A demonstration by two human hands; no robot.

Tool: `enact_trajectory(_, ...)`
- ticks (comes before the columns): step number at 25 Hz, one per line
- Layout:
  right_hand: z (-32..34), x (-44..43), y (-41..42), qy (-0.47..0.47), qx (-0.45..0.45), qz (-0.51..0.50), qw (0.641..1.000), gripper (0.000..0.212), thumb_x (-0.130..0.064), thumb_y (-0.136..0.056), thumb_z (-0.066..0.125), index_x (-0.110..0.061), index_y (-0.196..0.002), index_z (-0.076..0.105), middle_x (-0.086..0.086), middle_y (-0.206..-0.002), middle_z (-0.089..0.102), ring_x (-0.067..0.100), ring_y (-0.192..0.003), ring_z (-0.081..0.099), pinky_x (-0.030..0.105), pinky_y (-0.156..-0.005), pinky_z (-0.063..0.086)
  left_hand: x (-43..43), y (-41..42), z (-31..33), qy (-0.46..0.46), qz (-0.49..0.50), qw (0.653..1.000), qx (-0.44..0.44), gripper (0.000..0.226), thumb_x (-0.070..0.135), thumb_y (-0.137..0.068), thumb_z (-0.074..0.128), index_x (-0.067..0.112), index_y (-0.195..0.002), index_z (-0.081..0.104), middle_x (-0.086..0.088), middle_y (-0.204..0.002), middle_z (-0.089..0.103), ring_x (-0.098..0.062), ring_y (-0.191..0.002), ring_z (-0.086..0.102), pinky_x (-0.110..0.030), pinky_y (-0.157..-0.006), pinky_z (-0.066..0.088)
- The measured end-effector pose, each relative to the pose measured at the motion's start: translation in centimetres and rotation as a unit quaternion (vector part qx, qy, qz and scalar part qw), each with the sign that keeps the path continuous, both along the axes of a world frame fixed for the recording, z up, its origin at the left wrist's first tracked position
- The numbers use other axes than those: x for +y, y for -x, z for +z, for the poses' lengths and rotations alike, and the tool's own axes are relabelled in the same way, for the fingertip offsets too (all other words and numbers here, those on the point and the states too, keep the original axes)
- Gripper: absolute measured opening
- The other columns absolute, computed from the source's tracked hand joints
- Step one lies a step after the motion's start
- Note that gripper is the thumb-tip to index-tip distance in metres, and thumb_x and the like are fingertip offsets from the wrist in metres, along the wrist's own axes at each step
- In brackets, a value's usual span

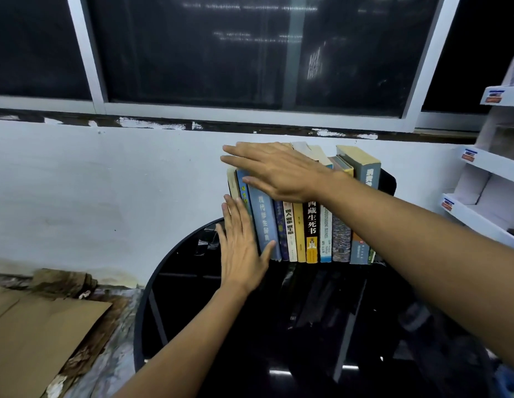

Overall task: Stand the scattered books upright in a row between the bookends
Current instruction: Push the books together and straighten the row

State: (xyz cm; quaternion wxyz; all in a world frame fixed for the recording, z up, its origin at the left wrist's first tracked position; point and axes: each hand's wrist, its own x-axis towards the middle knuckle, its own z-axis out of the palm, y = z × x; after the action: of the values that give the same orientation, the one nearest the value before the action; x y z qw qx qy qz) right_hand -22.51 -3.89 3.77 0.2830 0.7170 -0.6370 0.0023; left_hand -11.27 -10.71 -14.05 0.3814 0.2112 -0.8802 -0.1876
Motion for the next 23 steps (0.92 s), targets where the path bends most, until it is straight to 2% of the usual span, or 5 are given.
enact_trajectory(3,-0.2,-1.4,0.5,-0.043,0.033,0.008,0.999,0.051,-0.036,-0.109,0.032,-0.025,-0.158,0.027,-0.004,-0.165,0.025,0.020,-0.149,0.029,0.042,-0.115,0.033,0.0,0.3,0.0,-0.013,-0.021,1.000,0.008,0.113,0.052,-0.094,0.062,0.015,-0.155,-0.026,-0.001,-0.160,-0.038,-0.018,-0.151,-0.027,-0.054,-0.125,0.003)
enact_trajectory(10,-1.1,-1.7,1.8,-0.013,0.037,0.002,0.999,0.047,-0.036,-0.106,0.038,-0.030,-0.152,0.039,-0.011,-0.154,0.044,0.016,-0.138,0.046,0.041,-0.083,0.054,-0.1,1.1,-0.3,0.022,-0.009,0.999,-0.023,0.109,0.057,-0.096,0.054,0.013,-0.154,-0.027,-0.003,-0.160,-0.039,-0.019,-0.151,-0.027,-0.052,-0.125,0.003)
enact_trajectory(14,-1.7,-1.4,2.1,0.021,0.043,-0.007,0.999,0.042,-0.039,-0.104,0.042,-0.033,-0.145,0.047,-0.013,-0.149,0.050,0.016,-0.133,0.052,0.040,-0.072,0.056,0.1,1.5,-0.5,0.026,-0.016,0.999,-0.023,0.107,0.054,-0.096,0.054,0.010,-0.155,-0.024,-0.005,-0.160,-0.037,-0.022,-0.151,-0.027,-0.051,-0.126,0.004)
enact_trajectory(17,-1.3,-1.0,2.2,0.026,0.066,-0.008,0.997,0.038,-0.040,-0.103,0.042,-0.033,-0.140,0.049,-0.014,-0.146,0.052,0.017,-0.128,0.056,0.031,-0.061,0.047,0.4,1.7,-0.5,0.029,-0.024,0.999,-0.016,0.109,0.052,-0.096,0.057,0.008,-0.155,-0.024,-0.008,-0.160,-0.037,-0.024,-0.151,-0.029,-0.050,-0.126,0.002)
enact_trajectory(23,-1.0,-1.0,2.8,-0.006,0.121,0.009,0.993,0.051,-0.042,-0.105,0.031,-0.031,-0.154,0.032,-0.008,-0.152,0.044,0.019,-0.131,0.050,0.040,-0.063,0.057,2.3,3.2,-0.5,-0.014,0.003,1.000,0.026,0.109,0.060,-0.097,0.051,0.000,-0.154,-0.020,-0.019,-0.159,-0.036,-0.030,-0.149,-0.031,-0.048,-0.126,0.000)
